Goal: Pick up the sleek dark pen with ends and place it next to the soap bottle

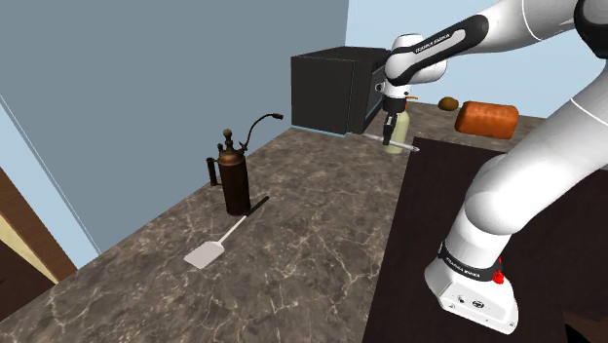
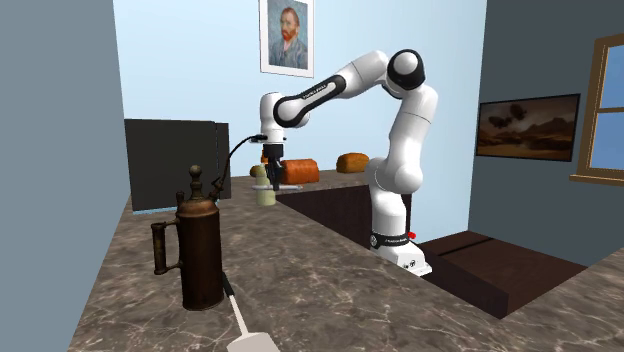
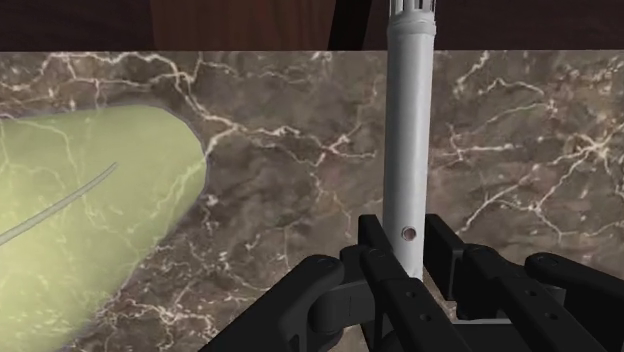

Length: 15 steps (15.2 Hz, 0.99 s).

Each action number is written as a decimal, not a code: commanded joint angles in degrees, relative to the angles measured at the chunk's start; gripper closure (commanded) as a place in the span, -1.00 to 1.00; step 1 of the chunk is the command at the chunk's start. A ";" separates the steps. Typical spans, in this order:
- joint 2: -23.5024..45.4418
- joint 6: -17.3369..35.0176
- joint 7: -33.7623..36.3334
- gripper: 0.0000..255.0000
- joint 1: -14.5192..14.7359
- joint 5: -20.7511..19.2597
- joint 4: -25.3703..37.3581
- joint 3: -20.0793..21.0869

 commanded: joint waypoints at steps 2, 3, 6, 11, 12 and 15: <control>0.93 2.66 -0.28 1.00 -0.01 -0.02 -1.73 -0.59; 1.34 3.53 -0.38 1.00 0.03 0.03 -2.21 -0.78; 2.67 6.17 -0.73 1.00 0.18 0.25 -3.57 -1.37; 5.28 10.66 -1.50 1.00 0.56 0.90 -5.61 -2.40; 5.85 11.58 -1.68 1.00 0.65 1.08 -5.98 -2.61; 7.22 13.64 -2.16 1.00 0.89 1.57 -6.76 -3.08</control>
